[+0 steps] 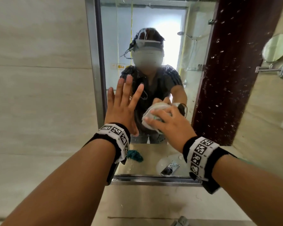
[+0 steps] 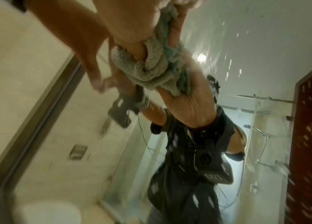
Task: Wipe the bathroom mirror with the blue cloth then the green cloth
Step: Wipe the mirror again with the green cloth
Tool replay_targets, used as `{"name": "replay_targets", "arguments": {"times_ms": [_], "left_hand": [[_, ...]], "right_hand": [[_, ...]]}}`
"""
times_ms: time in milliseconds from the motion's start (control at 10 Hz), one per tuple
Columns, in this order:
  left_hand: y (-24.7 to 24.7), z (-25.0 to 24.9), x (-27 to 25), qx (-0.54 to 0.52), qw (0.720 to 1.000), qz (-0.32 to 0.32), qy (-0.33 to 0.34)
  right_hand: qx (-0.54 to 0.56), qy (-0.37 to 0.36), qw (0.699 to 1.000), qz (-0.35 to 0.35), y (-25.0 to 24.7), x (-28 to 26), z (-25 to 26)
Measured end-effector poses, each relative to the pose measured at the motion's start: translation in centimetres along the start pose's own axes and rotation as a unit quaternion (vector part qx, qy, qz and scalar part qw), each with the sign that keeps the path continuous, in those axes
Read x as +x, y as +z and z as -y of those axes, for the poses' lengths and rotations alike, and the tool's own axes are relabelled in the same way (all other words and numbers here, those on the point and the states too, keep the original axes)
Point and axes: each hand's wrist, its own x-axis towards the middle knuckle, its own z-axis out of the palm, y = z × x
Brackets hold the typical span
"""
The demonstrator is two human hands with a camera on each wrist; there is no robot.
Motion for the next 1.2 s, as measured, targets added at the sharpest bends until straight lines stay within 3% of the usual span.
{"name": "replay_targets", "arguments": {"times_ms": [100, 200, 300, 400, 500, 700, 800, 900, 1000, 1100, 1200], "left_hand": [[0.4, 0.2, 0.1, 0.008, 1.000, -0.006, -0.002], [0.7, 0.2, 0.2, 0.011, 1.000, -0.011, 0.002], [0.8, 0.2, 0.2, 0.005, 1.000, -0.018, 0.006], [0.9, 0.2, 0.2, 0.003, 1.000, -0.020, 0.005], [0.8, 0.2, 0.2, 0.001, 1.000, -0.015, 0.001], [1.3, 0.4, 0.3, 0.001, 1.000, -0.021, 0.008], [1.6, 0.4, 0.3, 0.013, 0.999, -0.033, 0.012], [1.5, 0.3, 0.2, 0.007, 0.999, -0.038, 0.010], [1.3, 0.1, 0.2, 0.016, 1.000, -0.024, -0.002], [0.6, -0.3, -0.3, 0.028, 0.999, -0.016, -0.012], [0.5, -0.5, -1.5, 0.015, 1.000, -0.011, -0.006]], "right_hand": [[0.081, 0.140, 0.986, -0.034, -0.6, 2.2, -1.4], [0.064, 0.114, 0.987, -0.090, 1.0, 2.4, -0.6], [0.048, 0.025, 0.997, -0.052, 4.0, -0.2, 0.4], [0.049, -0.005, 0.998, -0.043, 5.0, -2.7, 0.8], [-0.010, -0.050, 0.998, -0.033, 2.8, -1.7, 0.1], [0.006, 0.111, 0.987, -0.112, 0.1, 2.8, -0.3], [0.032, 0.065, 0.995, -0.071, 3.3, 1.0, 1.1], [-0.013, -0.015, 0.999, -0.041, 5.4, -2.3, 2.1], [-0.026, -0.080, 0.996, -0.001, 4.7, -4.1, 2.0], [-0.035, -0.084, 0.995, 0.050, 3.4, -4.4, 1.1], [-0.001, 0.044, 0.999, 0.013, 1.7, -3.2, 0.4]]}}
